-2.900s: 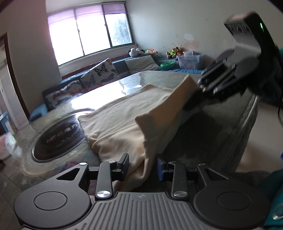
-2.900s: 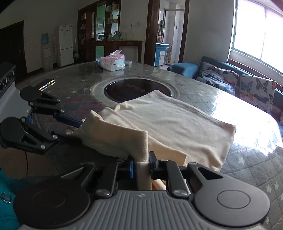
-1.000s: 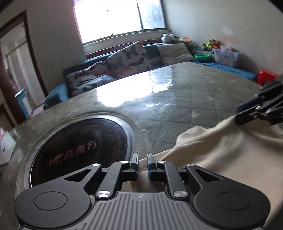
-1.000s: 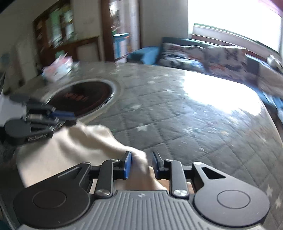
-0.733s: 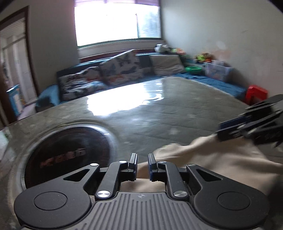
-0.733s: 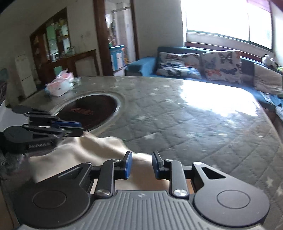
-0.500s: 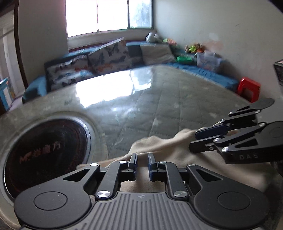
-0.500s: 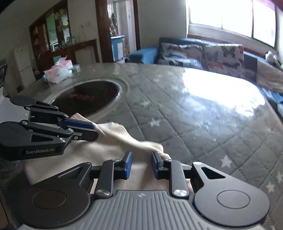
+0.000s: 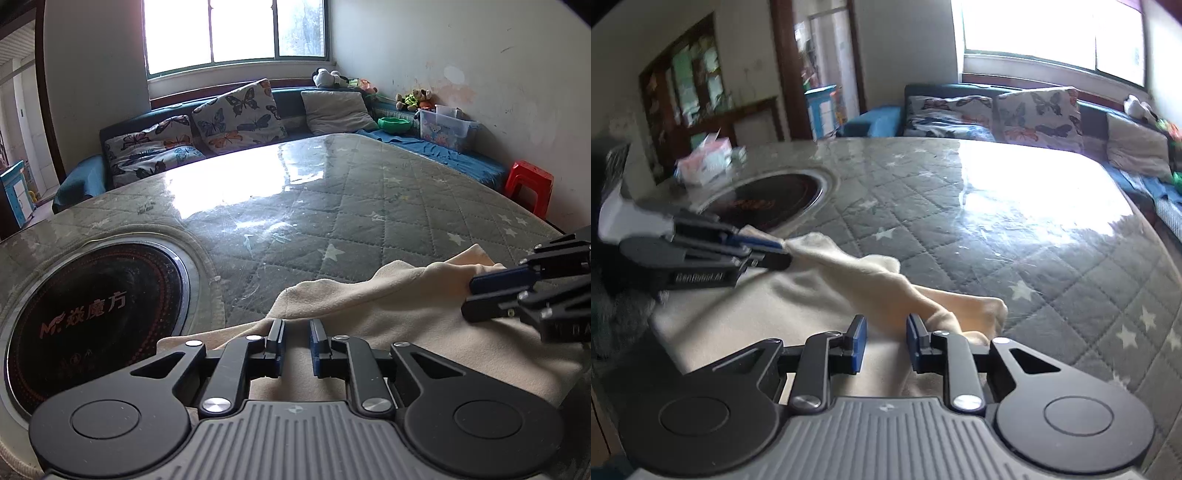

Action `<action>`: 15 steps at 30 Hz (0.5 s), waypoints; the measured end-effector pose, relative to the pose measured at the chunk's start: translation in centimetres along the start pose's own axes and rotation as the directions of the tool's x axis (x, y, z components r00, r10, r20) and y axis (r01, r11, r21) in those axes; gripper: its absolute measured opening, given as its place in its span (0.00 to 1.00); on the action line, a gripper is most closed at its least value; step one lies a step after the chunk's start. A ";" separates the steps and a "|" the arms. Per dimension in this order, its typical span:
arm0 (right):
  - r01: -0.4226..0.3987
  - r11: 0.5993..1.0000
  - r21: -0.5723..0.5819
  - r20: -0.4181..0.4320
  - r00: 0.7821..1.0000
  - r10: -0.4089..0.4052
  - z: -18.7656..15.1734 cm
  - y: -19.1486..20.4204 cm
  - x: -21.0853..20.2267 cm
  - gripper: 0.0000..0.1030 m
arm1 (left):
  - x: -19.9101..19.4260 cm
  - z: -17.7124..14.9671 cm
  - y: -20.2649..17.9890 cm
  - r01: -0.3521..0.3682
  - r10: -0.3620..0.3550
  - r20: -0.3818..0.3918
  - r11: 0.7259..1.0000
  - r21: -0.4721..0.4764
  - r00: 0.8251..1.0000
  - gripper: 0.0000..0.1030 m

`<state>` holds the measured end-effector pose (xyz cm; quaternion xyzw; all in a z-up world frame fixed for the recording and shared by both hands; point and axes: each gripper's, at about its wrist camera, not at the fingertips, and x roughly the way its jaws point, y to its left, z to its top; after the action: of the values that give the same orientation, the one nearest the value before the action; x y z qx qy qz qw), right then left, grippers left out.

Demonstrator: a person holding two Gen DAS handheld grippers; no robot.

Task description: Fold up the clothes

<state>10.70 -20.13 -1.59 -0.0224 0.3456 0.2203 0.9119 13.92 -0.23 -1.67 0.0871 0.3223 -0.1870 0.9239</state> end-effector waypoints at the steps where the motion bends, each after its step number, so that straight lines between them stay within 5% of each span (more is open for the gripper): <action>1: 0.002 1.000 0.006 0.014 1.000 -0.002 0.1 0.0 -0.2 0.21 | -0.2 -0.1 0.0 -0.003 0.003 0.005 1.000 -0.001 1.000 0.26; 10: 0.046 0.997 0.063 0.025 0.999 -0.047 -0.8 -2.1 -0.3 0.22 | -5.9 -2.7 0.0 -0.014 0.014 0.074 1.000 0.004 0.997 0.30; 13: 0.074 0.997 0.008 0.049 0.996 -0.074 -0.7 -1.1 -1.3 0.26 | -7.7 -4.1 0.6 -0.061 0.063 0.081 0.998 -0.028 0.995 0.31; 15: 0.059 0.997 -0.051 0.069 0.996 -0.055 -0.9 0.4 -2.4 0.40 | -8.6 -4.9 1.0 -0.091 0.096 0.079 0.993 -0.071 0.992 0.38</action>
<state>8.38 -20.87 -0.75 -0.0488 0.3080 0.2038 0.9280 5.33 4.56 -0.04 0.0634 0.2858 -0.1362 0.9464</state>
